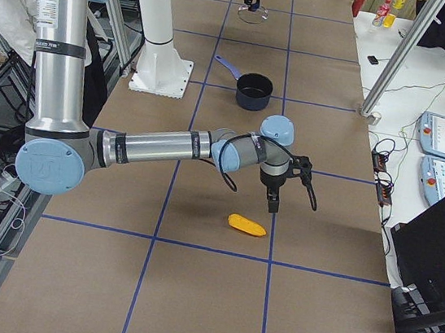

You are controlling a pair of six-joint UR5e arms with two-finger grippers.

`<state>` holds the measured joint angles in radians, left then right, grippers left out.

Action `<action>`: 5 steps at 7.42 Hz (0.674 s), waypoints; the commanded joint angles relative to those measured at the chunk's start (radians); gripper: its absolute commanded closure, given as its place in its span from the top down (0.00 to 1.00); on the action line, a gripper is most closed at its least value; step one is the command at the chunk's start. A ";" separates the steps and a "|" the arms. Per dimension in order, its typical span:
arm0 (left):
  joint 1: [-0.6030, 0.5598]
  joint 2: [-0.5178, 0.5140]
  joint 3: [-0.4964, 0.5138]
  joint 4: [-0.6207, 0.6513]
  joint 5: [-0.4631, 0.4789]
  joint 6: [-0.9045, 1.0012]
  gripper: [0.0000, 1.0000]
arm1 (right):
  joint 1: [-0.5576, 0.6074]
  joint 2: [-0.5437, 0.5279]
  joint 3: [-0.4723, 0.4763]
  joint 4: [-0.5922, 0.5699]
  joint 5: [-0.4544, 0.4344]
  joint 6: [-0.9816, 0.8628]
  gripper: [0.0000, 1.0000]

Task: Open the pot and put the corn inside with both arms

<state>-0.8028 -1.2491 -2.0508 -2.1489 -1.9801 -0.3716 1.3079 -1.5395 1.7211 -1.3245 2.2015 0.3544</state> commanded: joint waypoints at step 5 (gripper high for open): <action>-0.007 0.005 0.314 -0.390 -0.120 -0.016 0.43 | -0.001 -0.001 0.000 0.011 0.000 0.000 1.00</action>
<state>-0.8095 -1.2425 -1.7418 -2.5351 -2.0983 -0.3865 1.3072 -1.5410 1.7211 -1.3133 2.2013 0.3543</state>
